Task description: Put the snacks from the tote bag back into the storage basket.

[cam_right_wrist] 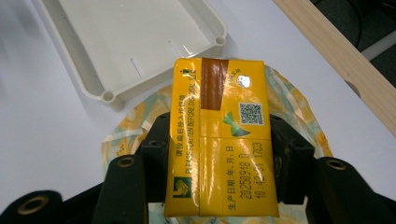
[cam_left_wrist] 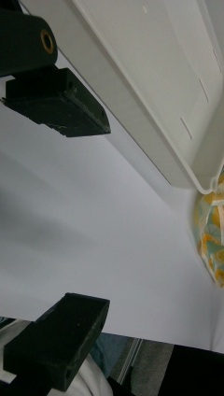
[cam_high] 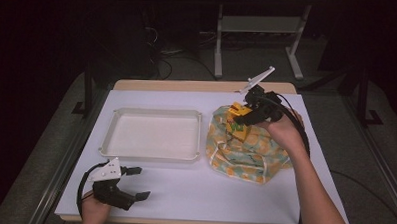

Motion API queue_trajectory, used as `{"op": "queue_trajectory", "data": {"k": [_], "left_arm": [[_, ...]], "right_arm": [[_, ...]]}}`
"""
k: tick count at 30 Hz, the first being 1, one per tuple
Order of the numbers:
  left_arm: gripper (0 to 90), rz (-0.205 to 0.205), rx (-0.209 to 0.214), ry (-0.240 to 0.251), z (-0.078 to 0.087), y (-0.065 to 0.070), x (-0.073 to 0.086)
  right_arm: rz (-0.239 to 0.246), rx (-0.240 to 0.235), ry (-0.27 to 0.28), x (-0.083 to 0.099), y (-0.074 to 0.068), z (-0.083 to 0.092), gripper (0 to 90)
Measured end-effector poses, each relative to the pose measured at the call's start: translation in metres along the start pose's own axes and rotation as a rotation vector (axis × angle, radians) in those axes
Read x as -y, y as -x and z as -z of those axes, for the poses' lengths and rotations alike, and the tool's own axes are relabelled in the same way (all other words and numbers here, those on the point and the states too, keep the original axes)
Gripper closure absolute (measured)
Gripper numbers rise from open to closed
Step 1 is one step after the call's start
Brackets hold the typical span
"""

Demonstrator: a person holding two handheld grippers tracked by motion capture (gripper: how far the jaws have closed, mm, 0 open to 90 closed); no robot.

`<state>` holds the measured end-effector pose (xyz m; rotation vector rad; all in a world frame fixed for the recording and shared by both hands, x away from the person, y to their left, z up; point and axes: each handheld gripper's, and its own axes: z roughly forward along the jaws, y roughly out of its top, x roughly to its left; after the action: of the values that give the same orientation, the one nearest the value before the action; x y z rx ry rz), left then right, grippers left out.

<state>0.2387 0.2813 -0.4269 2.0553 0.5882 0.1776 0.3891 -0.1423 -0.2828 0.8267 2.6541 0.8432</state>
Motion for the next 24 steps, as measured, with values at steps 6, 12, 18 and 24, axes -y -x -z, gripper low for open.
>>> {"op": "queue_trajectory", "data": {"k": [6,12,18,24], "left_arm": [[13.2,0.000,-0.001,0.000,0.000,0.000,0.000],[13.2,0.000,0.000,-0.002,0.000,0.000,0.000],[13.2,0.000,-0.001,-0.002,0.000,0.000,0.000],[13.2,-0.001,0.000,-0.003,0.000,-0.001,0.000]], "right_arm": [[0.016,-0.014,0.003,-0.004,-0.003,0.000,49.2],[0.031,-0.018,0.005,-0.008,-0.009,0.000,49.2],[0.054,-0.025,0.004,-0.015,-0.014,0.002,49.2],[0.072,-0.041,0.015,-0.022,-0.020,0.001,49.2]]}}
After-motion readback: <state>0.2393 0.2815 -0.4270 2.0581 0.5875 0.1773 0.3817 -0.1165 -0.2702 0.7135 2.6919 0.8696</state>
